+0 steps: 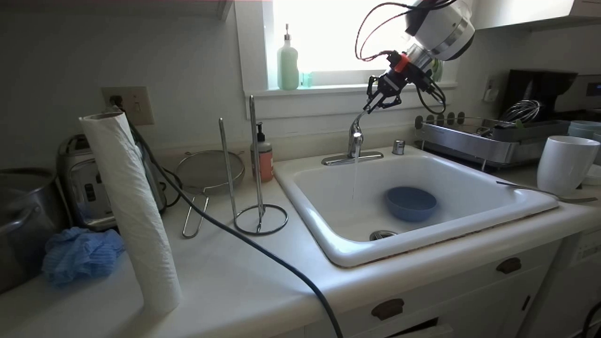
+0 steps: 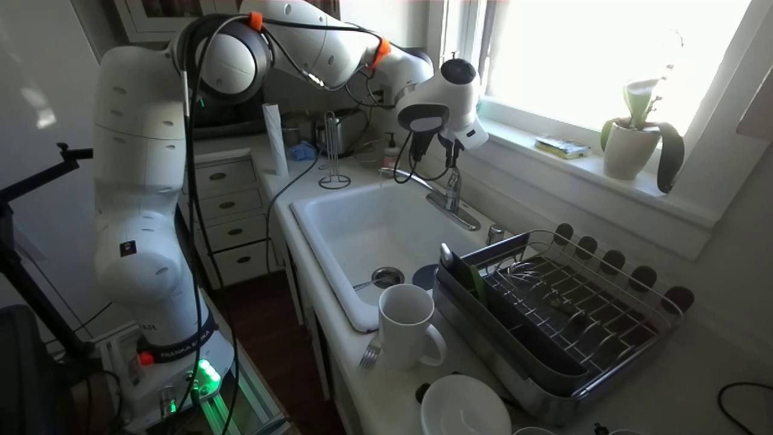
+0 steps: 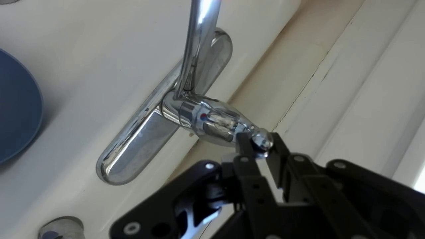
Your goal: Open the tap
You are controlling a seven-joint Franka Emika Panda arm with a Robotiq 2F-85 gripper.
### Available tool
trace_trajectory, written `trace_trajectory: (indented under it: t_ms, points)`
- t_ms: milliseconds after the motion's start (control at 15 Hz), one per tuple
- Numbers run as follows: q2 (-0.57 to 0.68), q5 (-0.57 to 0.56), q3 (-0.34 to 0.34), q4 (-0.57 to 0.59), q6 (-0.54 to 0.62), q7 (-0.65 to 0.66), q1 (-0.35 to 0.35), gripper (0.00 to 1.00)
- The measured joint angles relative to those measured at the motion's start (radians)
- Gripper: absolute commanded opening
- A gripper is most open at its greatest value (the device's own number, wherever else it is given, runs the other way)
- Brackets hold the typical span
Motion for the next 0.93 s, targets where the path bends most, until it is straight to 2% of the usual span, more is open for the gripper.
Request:
trace_trajectory:
  t_ms: [67,200,533,733,933]
  points:
    - [0.0,0.0,0.0,0.0,0.0,0.001,0.0,0.05]
    - [0.0,0.0,0.0,0.0,0.0,0.003,0.0,0.44]
    - [0.0,0.0,0.014,0.012,-0.006,-0.004,0.003,0.76]
    - [-0.012,-0.004,0.023,0.016,-0.059,-0.066,0.002,0.98]
    - [-0.049,-0.066,0.019,0.013,-0.163,-0.152,0.001,1.0]
